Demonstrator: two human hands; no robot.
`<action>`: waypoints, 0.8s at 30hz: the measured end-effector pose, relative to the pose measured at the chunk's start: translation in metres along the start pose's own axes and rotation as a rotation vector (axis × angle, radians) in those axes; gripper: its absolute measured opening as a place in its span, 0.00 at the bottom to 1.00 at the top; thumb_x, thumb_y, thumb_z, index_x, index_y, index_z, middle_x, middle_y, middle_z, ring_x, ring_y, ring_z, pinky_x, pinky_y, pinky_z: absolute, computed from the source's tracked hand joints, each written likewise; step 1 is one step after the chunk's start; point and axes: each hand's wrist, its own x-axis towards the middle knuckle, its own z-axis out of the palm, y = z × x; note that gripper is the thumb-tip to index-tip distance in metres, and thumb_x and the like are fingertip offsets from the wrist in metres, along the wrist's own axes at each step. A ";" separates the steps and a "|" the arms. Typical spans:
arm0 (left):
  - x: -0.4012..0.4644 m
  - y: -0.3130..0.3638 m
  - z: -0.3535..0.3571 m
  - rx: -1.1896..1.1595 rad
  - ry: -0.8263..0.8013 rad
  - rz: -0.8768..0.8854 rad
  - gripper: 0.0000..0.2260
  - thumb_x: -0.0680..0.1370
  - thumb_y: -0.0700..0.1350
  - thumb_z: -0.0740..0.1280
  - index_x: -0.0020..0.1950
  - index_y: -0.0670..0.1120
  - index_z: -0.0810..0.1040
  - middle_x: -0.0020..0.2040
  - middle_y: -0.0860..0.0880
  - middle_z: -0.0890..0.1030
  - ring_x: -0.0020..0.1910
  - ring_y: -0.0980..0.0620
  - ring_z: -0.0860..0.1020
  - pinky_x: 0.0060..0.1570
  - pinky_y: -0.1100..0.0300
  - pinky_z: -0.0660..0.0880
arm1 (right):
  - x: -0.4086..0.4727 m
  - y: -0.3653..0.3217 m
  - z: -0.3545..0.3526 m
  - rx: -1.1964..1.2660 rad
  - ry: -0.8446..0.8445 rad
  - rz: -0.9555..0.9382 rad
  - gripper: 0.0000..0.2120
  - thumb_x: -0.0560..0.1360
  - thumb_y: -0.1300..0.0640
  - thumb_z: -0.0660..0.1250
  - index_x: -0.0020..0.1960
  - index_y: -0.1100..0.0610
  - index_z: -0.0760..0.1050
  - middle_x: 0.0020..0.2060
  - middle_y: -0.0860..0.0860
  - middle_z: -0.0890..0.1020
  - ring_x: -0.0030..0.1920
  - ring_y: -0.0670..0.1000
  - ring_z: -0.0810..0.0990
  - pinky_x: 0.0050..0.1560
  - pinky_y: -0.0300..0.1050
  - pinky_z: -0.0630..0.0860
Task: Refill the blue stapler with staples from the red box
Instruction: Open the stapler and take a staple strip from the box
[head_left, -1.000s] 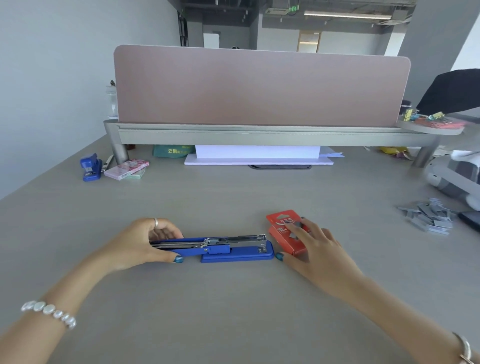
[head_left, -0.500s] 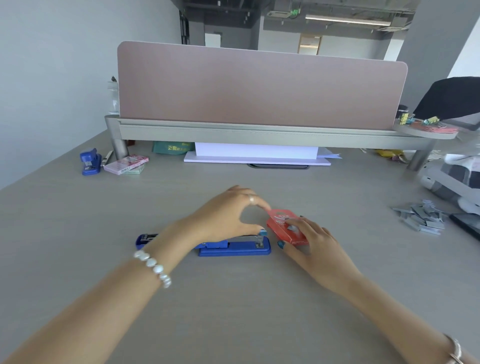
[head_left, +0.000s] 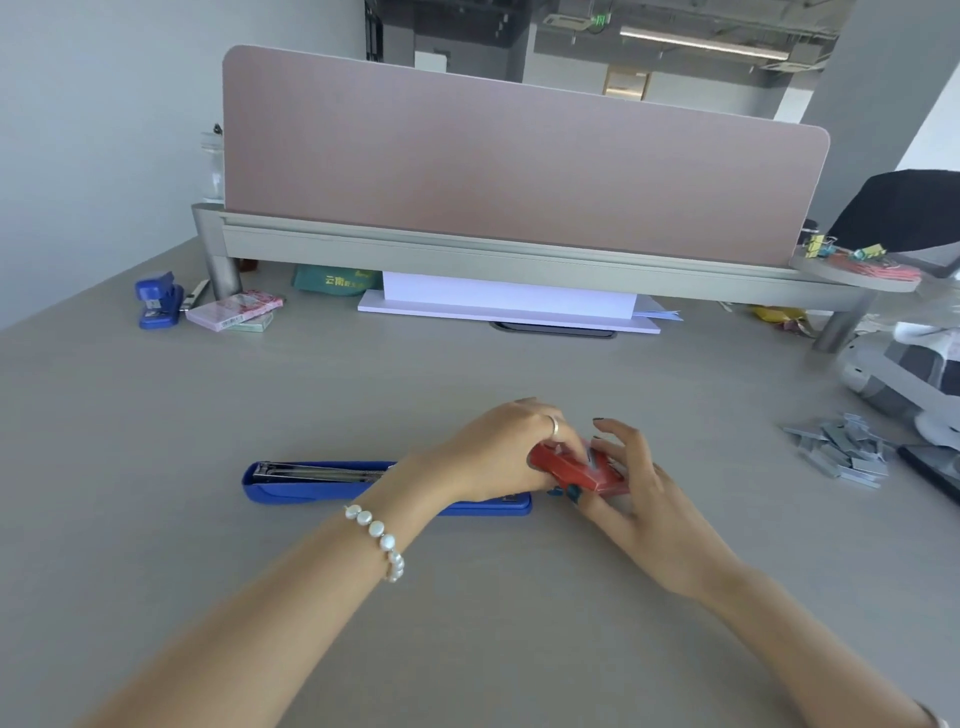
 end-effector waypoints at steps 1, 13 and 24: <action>0.000 -0.001 -0.001 -0.017 -0.009 -0.006 0.12 0.70 0.40 0.70 0.52 0.51 0.81 0.48 0.48 0.81 0.47 0.53 0.73 0.50 0.59 0.70 | 0.000 0.000 0.000 0.015 -0.014 0.003 0.31 0.72 0.51 0.67 0.67 0.45 0.53 0.51 0.28 0.68 0.56 0.50 0.74 0.55 0.39 0.66; -0.002 0.001 -0.013 -0.189 0.110 -0.030 0.07 0.77 0.46 0.64 0.54 0.54 0.72 0.48 0.53 0.84 0.40 0.55 0.80 0.43 0.66 0.75 | 0.001 0.008 -0.005 0.089 -0.038 0.048 0.30 0.71 0.58 0.68 0.64 0.38 0.57 0.52 0.42 0.79 0.48 0.36 0.77 0.46 0.23 0.67; -0.008 -0.001 -0.002 0.109 0.140 0.080 0.10 0.75 0.41 0.62 0.50 0.47 0.81 0.72 0.57 0.67 0.63 0.62 0.71 0.61 0.62 0.69 | 0.002 0.008 -0.006 0.199 -0.005 0.057 0.24 0.73 0.58 0.66 0.64 0.47 0.60 0.46 0.33 0.77 0.45 0.28 0.75 0.45 0.20 0.67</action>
